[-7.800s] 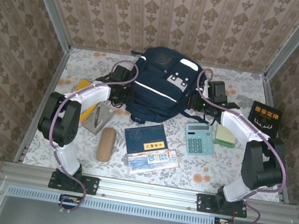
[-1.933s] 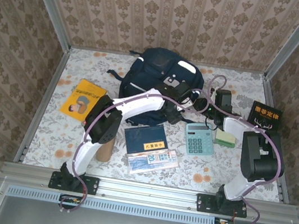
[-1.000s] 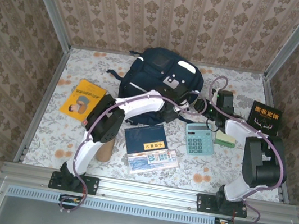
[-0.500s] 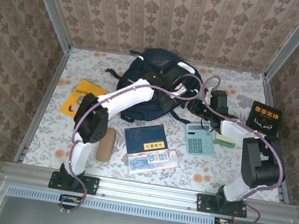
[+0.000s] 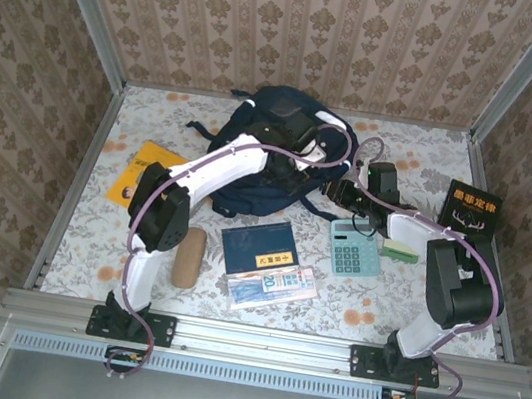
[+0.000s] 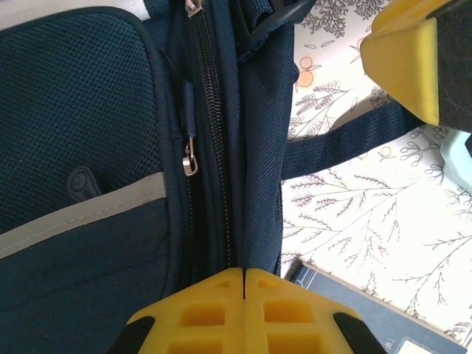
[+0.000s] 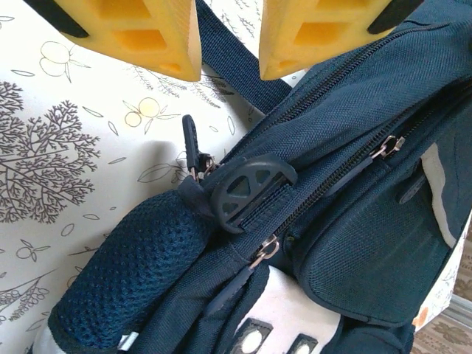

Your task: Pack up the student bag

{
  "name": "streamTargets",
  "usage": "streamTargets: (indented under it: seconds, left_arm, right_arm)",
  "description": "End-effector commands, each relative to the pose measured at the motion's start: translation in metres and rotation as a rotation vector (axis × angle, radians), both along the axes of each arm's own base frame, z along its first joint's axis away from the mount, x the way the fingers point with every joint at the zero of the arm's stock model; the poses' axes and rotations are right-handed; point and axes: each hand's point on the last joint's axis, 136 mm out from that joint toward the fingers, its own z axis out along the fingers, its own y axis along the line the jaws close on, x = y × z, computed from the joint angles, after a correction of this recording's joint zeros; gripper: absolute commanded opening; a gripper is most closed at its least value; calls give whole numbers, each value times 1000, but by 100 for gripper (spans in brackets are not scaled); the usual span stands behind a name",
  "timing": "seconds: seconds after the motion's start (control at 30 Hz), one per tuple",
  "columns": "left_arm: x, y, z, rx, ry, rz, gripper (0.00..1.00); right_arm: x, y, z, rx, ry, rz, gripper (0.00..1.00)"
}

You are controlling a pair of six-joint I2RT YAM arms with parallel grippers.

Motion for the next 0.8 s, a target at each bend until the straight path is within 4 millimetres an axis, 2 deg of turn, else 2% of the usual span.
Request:
streamTargets:
  seconds: [0.0,0.03,0.2,0.33,0.5,0.77]
  left_arm:
    - [-5,-4,-23,7,45,-22,0]
    - [-6,-4,-27,11,52,-26,0]
    - [-10,-7,-48,55,67,-51,19]
    - [-13,-10,-53,69,64,-69,44]
    - [-18,-14,-61,104,52,-105,47]
    - [-10,-2,-89,234,-12,-111,50]
  right_arm:
    - [3,-13,11,-24,-29,-31,28]
    - [2,-14,12,-26,-31,-35,28]
    - [-2,-24,13,-31,-29,-56,30]
    - [-3,-26,14,-30,-30,-62,30]
    - [-4,-27,12,-30,-25,-69,30]
    - [-5,-27,12,-27,-21,-67,31]
